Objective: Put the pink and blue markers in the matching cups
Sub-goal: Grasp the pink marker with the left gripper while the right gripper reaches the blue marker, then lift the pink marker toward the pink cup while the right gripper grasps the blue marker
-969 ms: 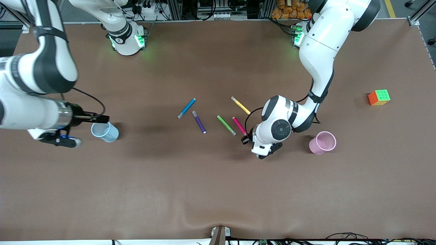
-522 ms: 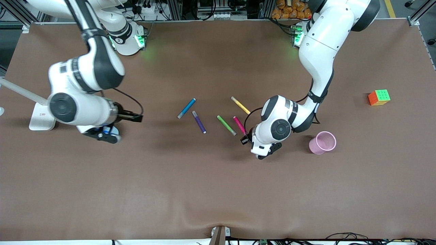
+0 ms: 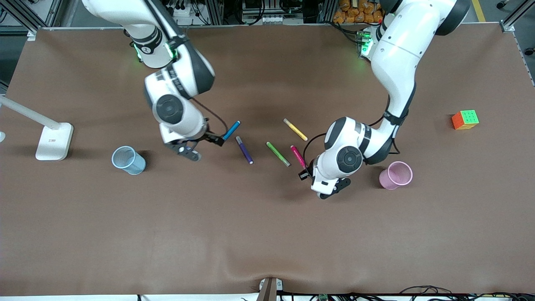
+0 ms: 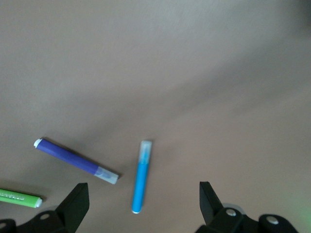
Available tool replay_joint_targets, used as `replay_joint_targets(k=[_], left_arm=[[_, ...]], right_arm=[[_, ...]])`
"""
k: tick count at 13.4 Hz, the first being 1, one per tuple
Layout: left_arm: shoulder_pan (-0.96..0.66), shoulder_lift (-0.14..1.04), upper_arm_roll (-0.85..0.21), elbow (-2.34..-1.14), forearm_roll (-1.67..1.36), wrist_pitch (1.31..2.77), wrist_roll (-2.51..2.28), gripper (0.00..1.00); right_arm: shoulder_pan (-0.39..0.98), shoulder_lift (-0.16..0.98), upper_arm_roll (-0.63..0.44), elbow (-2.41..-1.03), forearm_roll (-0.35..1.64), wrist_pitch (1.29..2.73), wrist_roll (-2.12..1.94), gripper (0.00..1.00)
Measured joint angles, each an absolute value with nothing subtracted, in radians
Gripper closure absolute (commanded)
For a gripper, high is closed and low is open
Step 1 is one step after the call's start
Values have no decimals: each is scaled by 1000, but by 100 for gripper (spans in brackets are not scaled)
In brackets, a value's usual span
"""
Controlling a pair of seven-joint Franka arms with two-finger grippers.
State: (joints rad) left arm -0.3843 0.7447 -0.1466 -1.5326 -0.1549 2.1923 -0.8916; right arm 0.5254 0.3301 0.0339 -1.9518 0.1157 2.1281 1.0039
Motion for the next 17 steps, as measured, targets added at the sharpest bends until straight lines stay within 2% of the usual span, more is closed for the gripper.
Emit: replay_joint_targets(k=[3, 4, 7, 8, 12, 16, 17], left_arm=[[-359, 674, -142, -1528, -96, 2106, -890, 100], [-350, 648, -142, -1528, -57, 2075, -886, 100], [-325, 579, -141, -1527, 18, 2011, -840, 100], [-315, 559, -140, -1526, 25, 1990, -804, 100], [-229, 475, -138, -1527, 85, 1910, -618, 100], [-155, 431, -138, -1533, 134, 1899, -576, 100], [-148, 428, -137, -1536, 168, 1899, -576, 100]], right_arm=[[555, 346, 33, -2000, 116, 2185, 1056, 0], [555, 350, 30, -2028, 116, 2234, 1056, 5], [561, 378, 30, -2127, 116, 2423, 1059, 52], [567, 393, 30, -2137, 116, 2447, 1071, 57], [577, 415, 30, -2138, 117, 2467, 1093, 58], [579, 431, 30, -2138, 117, 2494, 1110, 58], [579, 436, 30, -2138, 117, 2501, 1112, 71]])
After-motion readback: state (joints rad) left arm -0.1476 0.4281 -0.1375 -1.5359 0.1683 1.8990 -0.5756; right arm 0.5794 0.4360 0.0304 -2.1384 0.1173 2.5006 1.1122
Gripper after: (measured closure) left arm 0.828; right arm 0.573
